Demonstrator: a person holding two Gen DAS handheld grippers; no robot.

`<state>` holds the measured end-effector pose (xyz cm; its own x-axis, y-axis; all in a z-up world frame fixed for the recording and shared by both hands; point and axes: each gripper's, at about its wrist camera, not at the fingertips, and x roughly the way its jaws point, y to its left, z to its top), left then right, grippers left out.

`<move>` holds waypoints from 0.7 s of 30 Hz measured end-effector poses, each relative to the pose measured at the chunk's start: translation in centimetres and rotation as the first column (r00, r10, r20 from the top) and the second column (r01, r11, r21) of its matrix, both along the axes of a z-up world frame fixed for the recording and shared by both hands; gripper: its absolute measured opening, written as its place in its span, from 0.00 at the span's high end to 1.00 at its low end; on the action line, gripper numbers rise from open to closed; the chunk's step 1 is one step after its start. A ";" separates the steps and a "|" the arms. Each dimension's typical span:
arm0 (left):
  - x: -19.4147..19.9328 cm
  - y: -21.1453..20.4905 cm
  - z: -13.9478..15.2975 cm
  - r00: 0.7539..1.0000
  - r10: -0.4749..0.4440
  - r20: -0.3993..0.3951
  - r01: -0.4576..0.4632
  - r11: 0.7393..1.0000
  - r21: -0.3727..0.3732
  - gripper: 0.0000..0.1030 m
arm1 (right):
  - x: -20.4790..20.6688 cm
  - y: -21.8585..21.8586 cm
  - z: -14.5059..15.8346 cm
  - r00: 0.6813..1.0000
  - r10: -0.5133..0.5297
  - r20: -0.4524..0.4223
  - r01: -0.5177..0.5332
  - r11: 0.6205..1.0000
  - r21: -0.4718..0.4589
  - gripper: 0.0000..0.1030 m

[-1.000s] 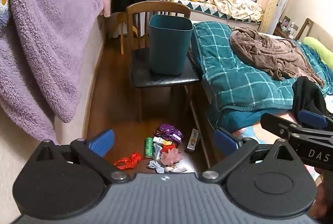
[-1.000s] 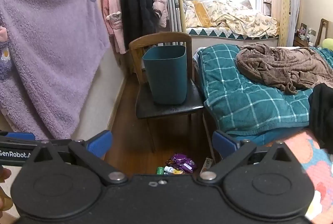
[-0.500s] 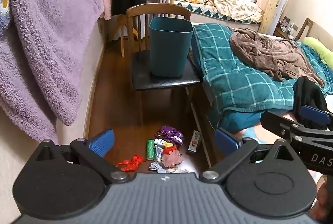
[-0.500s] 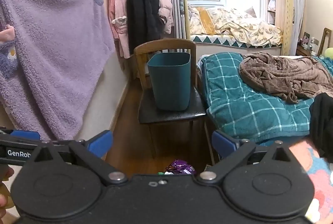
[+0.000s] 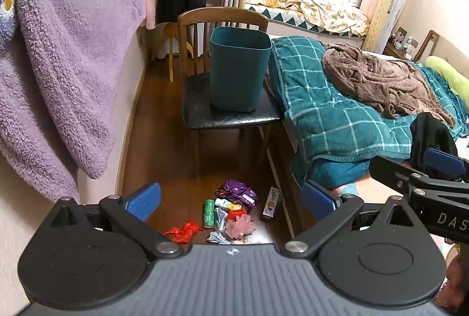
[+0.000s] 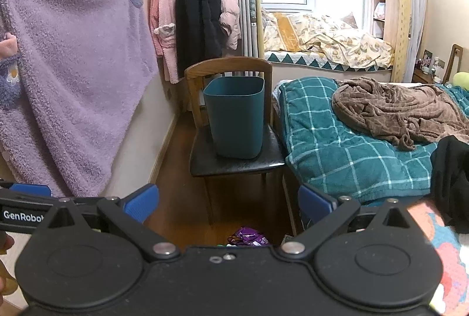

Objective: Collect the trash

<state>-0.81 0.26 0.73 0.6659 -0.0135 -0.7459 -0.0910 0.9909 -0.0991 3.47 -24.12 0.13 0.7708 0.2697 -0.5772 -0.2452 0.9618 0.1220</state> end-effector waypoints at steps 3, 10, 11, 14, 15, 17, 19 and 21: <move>0.0 0.0 0.3 1.000 -0.001 0.005 0.001 1.000 0.003 0.00 | 0.0 -0.1 0.0 1.000 0.001 0.004 -0.001 1.000 -0.002 0.01; 0.0 -0.1 0.4 1.000 0.001 0.009 -0.001 1.000 0.001 0.00 | 0.0 -0.1 0.1 1.000 0.005 0.002 -0.005 1.000 0.001 0.01; 0.0 0.0 0.5 1.000 0.000 0.008 0.000 1.000 0.001 0.00 | 0.1 -0.2 0.2 1.000 0.007 0.001 -0.007 1.000 0.001 0.01; 0.0 0.0 0.4 1.000 -0.003 0.012 0.003 1.000 0.004 0.00 | 0.2 -0.2 0.2 1.000 0.006 0.001 -0.006 1.000 0.002 0.01; -0.1 -0.1 0.4 1.000 -0.003 0.014 0.003 1.000 0.004 0.00 | 0.2 -0.2 0.2 1.000 0.005 0.002 -0.005 1.000 0.001 0.01; -0.1 -0.2 0.5 1.000 -0.004 0.017 0.004 1.000 0.006 0.00 | 0.2 -0.2 0.2 1.000 0.005 0.003 -0.005 1.000 0.004 0.01; -0.1 -0.4 0.6 1.000 -0.004 0.019 0.003 1.000 0.011 0.00 | 0.3 -0.1 0.3 1.000 0.006 0.000 -0.006 1.000 0.004 0.01; 0.0 -0.5 0.7 1.000 -0.004 0.021 0.003 1.000 0.011 0.00 | 0.3 -0.1 0.3 1.000 0.006 0.001 -0.006 1.000 0.004 0.01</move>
<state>-0.84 -0.22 1.42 0.6817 -0.0074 -0.7316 -0.0855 0.9923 -0.0897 3.76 -24.22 0.40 0.7699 0.2763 -0.5753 -0.2510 0.9599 0.1251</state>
